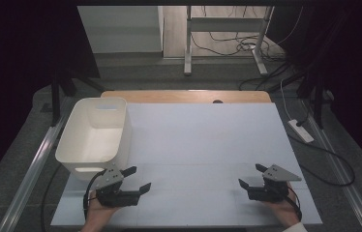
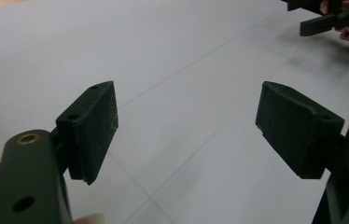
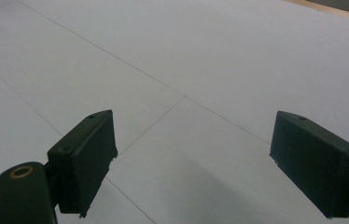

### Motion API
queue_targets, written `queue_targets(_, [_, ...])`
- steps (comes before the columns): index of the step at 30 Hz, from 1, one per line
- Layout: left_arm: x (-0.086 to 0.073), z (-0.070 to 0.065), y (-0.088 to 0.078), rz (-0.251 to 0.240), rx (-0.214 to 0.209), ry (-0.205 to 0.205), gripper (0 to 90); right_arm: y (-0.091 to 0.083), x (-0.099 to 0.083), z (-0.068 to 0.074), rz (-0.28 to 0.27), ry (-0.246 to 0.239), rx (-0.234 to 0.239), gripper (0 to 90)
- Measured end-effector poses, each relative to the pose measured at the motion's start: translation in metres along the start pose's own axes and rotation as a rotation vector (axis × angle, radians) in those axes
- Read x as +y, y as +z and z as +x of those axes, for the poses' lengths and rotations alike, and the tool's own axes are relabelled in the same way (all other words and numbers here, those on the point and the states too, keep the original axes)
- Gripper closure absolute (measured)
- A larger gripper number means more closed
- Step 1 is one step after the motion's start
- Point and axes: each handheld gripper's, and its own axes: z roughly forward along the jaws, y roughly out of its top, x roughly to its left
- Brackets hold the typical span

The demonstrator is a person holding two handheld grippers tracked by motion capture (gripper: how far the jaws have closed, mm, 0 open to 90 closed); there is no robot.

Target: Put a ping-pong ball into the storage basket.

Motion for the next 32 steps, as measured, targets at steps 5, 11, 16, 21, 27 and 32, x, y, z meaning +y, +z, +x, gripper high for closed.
queue_targets(5, [-0.013, 0.006, -0.001, 0.003, 0.008, -0.019, 21.6, 0.001, 0.0, 0.001, -0.003, -0.002, 0.008, 14.1])
queue_targets(11, [-0.024, 0.012, -0.001, 0.008, 0.008, -0.039, 22.0, 0.0, 0.0, 0.001, -0.005, -0.005, 0.028, 14.1])
queue_targets(16, [-0.024, 0.012, -0.001, 0.005, 0.009, -0.039, 22.1, 0.0, 0.0, 0.003, -0.006, -0.008, 0.048, 14.1])
queue_targets(21, [-0.023, 0.011, 0.0, 0.003, 0.011, -0.037, 22.2, -0.001, 0.0, 0.006, -0.003, -0.019, 0.063, 14.1])
queue_targets(27, [-0.023, 0.011, 0.002, 0.006, 0.005, -0.032, 22.2, -0.001, 0.0, 0.006, -0.005, -0.017, 0.068, 14.0])
queue_targets(32, [-0.021, 0.01, 0.002, 0.003, 0.004, -0.029, 22.2, -0.001, -0.001, 0.005, -0.005, -0.017, 0.07, 14.0])
